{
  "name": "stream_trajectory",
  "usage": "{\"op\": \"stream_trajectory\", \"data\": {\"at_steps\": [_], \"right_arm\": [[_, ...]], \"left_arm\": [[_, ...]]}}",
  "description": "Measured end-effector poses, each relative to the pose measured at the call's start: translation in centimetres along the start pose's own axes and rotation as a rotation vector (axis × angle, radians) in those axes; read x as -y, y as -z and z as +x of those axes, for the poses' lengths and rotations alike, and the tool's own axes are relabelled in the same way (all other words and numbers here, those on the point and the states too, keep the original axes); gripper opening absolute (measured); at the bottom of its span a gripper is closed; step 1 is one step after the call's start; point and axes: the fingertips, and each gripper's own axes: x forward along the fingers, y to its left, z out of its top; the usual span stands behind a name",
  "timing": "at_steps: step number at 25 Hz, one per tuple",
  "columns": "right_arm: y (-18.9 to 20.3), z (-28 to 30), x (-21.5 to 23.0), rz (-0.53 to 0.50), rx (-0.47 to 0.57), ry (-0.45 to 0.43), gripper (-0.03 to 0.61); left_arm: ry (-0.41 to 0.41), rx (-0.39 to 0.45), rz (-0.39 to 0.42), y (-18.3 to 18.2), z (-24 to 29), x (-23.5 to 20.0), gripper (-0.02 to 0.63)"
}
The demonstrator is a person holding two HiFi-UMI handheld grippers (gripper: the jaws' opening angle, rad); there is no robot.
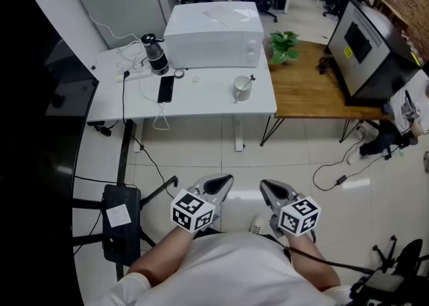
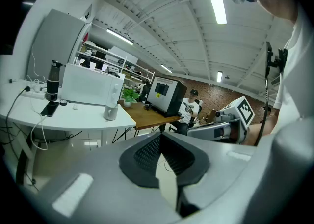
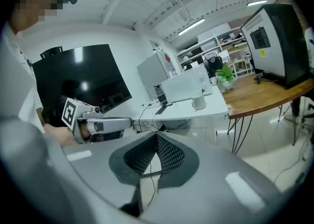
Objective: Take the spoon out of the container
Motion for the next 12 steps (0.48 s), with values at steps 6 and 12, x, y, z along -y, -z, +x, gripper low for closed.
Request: {"op": "stream_trajectory", "data": {"at_steps": [6,12], "right_arm": [[-0.2,0.4,-0.1,-0.016,-0.011,0.008,0.006],[-0.9,2.5,-1.2,-0.029,-0.003,0.039,0.006]], "left_arm": [[0.01,0.008,0.009,-0.5,0.1,-0.3,0.005],[0.051,0.018,0.031,-1.3,-1.3,-2.1,0.005]]}}
